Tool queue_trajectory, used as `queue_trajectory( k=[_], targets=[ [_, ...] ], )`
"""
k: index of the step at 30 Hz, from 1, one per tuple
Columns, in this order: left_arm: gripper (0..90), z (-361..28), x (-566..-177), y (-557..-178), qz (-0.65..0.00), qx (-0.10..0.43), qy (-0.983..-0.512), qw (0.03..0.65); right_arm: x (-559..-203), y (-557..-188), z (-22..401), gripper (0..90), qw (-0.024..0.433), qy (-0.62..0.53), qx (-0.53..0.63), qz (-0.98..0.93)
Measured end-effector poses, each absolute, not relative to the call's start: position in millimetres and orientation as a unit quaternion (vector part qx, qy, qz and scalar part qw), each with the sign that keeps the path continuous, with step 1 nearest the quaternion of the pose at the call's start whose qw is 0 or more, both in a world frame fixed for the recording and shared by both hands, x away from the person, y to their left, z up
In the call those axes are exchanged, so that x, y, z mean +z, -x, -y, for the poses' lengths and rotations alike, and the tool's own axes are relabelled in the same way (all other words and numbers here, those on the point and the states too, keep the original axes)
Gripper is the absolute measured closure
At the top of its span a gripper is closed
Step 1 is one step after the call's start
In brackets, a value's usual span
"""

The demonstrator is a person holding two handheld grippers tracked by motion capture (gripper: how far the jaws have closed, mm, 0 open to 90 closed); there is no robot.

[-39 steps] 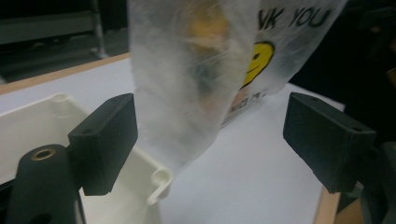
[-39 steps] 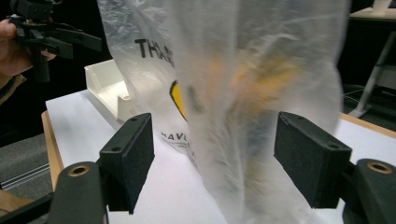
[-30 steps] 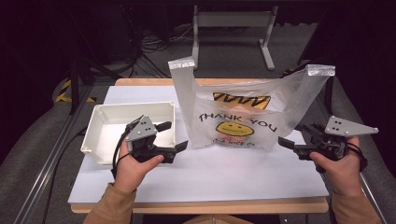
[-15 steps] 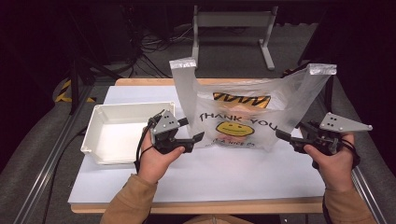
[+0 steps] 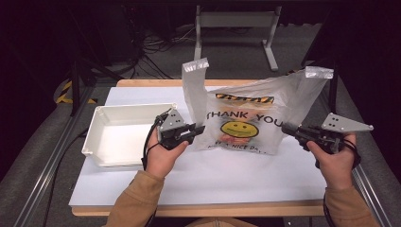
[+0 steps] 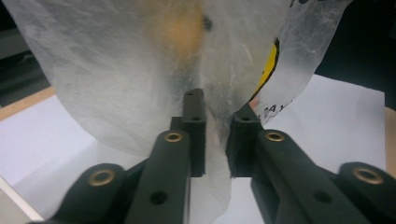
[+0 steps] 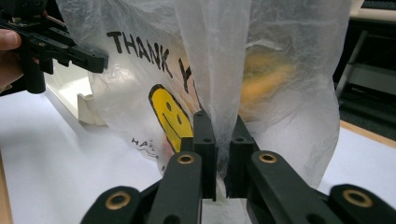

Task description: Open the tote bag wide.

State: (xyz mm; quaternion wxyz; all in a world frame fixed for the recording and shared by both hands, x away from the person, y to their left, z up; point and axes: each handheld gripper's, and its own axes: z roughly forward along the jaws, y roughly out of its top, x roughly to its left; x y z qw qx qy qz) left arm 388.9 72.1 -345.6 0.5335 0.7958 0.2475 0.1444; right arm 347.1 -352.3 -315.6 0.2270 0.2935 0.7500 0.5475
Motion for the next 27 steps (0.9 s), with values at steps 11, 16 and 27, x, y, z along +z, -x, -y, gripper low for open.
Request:
queue_trajectory(
  k=[11, 16, 27],
  targets=[
    [89.3, -70.5, -364.2, -397.3, -0.269, 0.135, -0.823, 0.482, -337.8, -355.9, 359.9, 88.3, 0.209, -0.320, 0.527, -0.759],
    [89.3, -64.6, -375.9, -401.1, -0.275, 0.135, -0.835, 0.457, -352.4, -362.2, 362.5, 89.1, 0.196, -0.338, 0.512, -0.765],
    [88.3, -58.4, -392.3, -404.9, -0.274, 0.119, -0.852, 0.431, -376.9, -368.3, 365.8, 89.4, 0.163, -0.357, 0.489, -0.779]
  ],
)
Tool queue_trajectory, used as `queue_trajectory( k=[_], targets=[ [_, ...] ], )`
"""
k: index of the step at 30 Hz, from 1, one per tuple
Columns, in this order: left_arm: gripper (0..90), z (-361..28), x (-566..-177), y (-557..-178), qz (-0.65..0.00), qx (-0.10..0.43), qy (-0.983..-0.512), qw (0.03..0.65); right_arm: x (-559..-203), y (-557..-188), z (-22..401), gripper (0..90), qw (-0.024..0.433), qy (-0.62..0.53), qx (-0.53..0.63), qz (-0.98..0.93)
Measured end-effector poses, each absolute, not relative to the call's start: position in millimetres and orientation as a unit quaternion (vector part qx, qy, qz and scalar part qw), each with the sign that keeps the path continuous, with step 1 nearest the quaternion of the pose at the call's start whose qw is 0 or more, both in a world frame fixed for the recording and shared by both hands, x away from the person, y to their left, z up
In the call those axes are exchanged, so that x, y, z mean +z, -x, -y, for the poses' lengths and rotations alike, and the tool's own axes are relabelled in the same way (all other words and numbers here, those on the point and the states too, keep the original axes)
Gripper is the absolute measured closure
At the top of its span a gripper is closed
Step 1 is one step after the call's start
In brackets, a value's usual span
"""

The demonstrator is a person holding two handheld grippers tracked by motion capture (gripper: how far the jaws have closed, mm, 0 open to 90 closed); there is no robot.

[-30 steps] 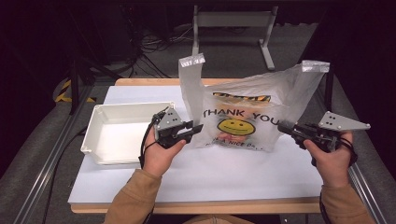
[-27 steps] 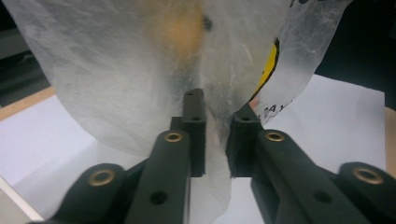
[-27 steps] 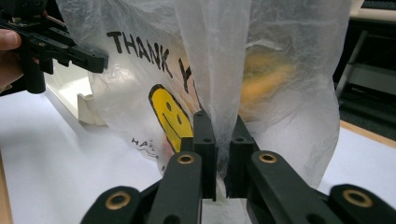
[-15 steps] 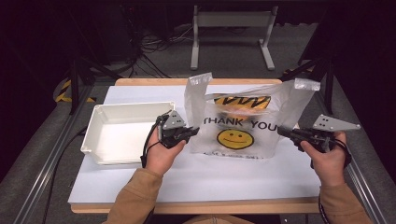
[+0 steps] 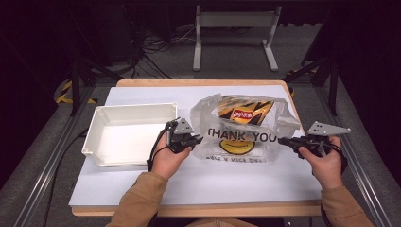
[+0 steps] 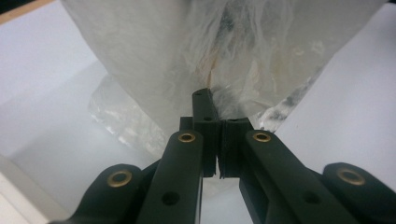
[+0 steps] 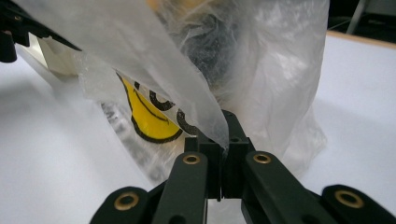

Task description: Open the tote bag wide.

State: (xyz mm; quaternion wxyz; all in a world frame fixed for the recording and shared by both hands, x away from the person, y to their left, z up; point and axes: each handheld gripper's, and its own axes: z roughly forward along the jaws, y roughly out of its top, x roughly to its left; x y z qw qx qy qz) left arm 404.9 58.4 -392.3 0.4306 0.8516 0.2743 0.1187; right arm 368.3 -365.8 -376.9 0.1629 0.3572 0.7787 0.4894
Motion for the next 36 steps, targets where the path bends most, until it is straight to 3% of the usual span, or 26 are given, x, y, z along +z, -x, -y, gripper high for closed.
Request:
queue_trajectory(
  k=[9, 16, 17, 19, 23, 28, 36],
  targets=[
    [86.6, -59.7, -394.4, -405.9, -0.282, 0.107, -0.853, 0.427, -392.2, -374.2, 364.0, 86.2, 0.141, -0.365, 0.472, -0.790],
    [71.0, -64.3, -383.8, -399.6, -0.281, 0.104, -0.839, 0.454, -372.1, -360.7, 373.7, 60.9, 0.140, -0.341, 0.506, -0.780],
    [68.5, -64.3, -383.8, -399.6, -0.281, 0.104, -0.839, 0.454, -372.1, -360.7, 373.7, 60.9, 0.140, -0.341, 0.506, -0.780],
    [66.2, -65.4, -379.7, -397.6, -0.274, 0.108, -0.838, 0.459, -363.1, -352.8, 380.6, 49.2, 0.134, -0.337, 0.524, -0.770],
    [55.0, -67.7, -373.0, -394.2, -0.275, 0.109, -0.832, 0.469, -343.7, -337.8, 393.7, 35.8, 0.142, -0.333, 0.538, -0.761],
    [46.9, -70.7, -367.3, -391.3, -0.277, 0.108, -0.826, 0.478, -330.8, -325.7, 409.0, 33.0, 0.172, -0.323, 0.531, -0.764],
    [42.8, -77.4, -362.1, -389.4, -0.278, 0.110, -0.820, 0.488, -318.8, -331.7, 436.1, 35.1, 0.217, -0.353, 0.540, -0.733]
  ],
)
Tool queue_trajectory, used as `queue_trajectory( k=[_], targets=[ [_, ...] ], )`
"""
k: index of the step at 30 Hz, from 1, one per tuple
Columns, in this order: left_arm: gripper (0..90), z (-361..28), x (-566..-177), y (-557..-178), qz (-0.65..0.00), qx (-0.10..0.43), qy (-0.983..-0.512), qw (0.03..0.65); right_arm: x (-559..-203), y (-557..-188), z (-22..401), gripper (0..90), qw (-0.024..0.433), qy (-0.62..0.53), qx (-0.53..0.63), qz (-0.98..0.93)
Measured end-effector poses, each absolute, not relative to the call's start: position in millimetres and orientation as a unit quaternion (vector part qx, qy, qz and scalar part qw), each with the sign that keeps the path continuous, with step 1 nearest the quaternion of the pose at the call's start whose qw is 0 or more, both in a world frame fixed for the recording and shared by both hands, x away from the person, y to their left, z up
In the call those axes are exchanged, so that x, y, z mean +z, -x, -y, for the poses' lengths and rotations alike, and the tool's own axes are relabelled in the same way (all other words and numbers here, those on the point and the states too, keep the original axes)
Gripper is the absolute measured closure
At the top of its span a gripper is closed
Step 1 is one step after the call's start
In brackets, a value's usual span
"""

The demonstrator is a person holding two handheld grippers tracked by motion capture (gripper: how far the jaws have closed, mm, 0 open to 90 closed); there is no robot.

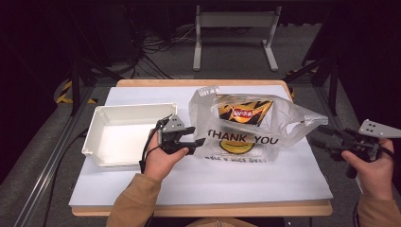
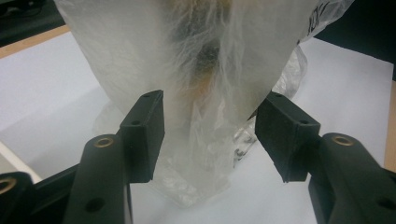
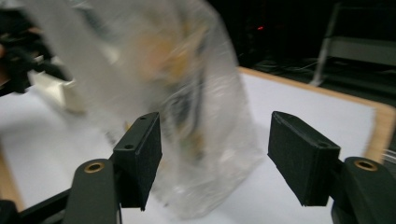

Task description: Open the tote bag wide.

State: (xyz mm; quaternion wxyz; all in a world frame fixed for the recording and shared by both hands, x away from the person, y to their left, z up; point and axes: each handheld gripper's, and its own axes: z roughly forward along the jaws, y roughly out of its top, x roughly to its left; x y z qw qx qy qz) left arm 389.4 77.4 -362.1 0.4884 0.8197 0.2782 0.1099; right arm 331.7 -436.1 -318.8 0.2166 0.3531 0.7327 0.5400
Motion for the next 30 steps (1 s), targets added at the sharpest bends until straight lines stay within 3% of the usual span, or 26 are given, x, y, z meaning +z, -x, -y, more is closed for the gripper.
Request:
queue_trajectory(
  k=[3, 9, 24, 27, 30],
  targets=[
    [42.2, -81.0, -362.8, -388.4, -0.281, 0.109, -0.820, 0.487, -309.6, -340.2, 436.7, 33.6, 0.237, -0.355, 0.545, -0.721],
    [41.4, -84.9, -360.6, -385.0, -0.283, 0.107, -0.817, 0.492, -299.5, -356.2, 419.2, 29.1, 0.237, -0.318, 0.549, -0.735],
    [39.8, -95.6, -363.6, -378.1, -0.299, 0.113, -0.815, 0.484, -295.3, -381.1, 386.3, 19.4, 0.198, -0.220, 0.567, -0.769],
    [39.5, -96.8, -364.9, -377.3, -0.305, 0.109, -0.812, 0.485, -295.1, -385.2, 376.9, 19.7, 0.194, -0.210, 0.569, -0.771],
    [39.3, -96.9, -364.7, -376.6, -0.305, 0.108, -0.813, 0.484, -294.4, -389.0, 368.4, 30.3, 0.196, -0.200, 0.566, -0.776]
  ],
)
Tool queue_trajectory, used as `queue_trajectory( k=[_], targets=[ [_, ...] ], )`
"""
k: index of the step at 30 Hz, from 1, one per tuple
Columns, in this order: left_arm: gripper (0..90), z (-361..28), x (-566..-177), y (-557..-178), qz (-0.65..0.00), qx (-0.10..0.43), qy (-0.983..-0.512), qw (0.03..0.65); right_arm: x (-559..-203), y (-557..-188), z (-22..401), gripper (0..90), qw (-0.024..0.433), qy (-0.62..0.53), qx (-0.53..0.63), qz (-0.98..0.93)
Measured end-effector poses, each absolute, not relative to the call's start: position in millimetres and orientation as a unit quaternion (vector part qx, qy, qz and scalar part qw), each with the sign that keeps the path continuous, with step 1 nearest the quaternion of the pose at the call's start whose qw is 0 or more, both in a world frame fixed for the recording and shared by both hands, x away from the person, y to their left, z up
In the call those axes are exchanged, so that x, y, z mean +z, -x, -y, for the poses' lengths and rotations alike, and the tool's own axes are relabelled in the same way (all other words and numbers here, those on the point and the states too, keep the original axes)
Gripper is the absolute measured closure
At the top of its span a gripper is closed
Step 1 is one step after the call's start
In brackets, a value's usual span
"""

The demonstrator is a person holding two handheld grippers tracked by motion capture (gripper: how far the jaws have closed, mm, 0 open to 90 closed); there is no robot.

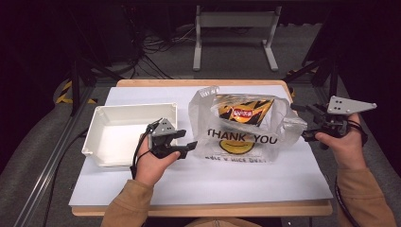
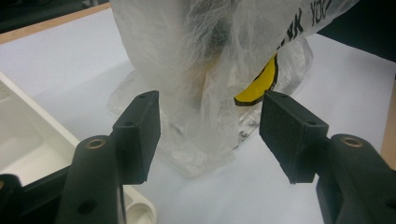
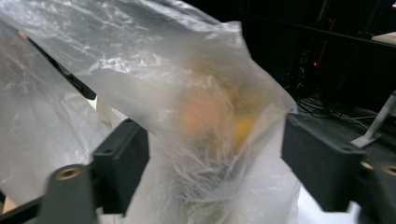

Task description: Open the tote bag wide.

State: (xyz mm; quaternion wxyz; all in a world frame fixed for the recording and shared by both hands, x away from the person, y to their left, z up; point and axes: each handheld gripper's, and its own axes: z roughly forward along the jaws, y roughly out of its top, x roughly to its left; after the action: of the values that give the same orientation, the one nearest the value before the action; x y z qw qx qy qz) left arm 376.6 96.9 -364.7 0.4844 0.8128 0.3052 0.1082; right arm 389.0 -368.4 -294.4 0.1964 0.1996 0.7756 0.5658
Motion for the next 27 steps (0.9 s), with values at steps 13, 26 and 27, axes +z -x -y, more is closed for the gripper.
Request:
queue_trajectory(
  k=[13, 26, 27],
  targets=[
    [44.6, -87.9, -363.0, -372.5, -0.285, 0.110, -0.815, 0.493, -281.9, -399.0, 365.9, 90.0, 0.240, -0.219, 0.581, -0.746],
    [48.1, -87.7, -362.4, -372.5, -0.278, 0.123, -0.810, 0.501, -295.2, -429.6, 376.3, 90.0, 0.222, -0.282, 0.575, -0.735],
    [49.5, -87.4, -363.3, -372.8, -0.280, 0.119, -0.809, 0.502, -298.4, -431.8, 376.6, 90.0, 0.218, -0.286, 0.575, -0.735]
  ],
)
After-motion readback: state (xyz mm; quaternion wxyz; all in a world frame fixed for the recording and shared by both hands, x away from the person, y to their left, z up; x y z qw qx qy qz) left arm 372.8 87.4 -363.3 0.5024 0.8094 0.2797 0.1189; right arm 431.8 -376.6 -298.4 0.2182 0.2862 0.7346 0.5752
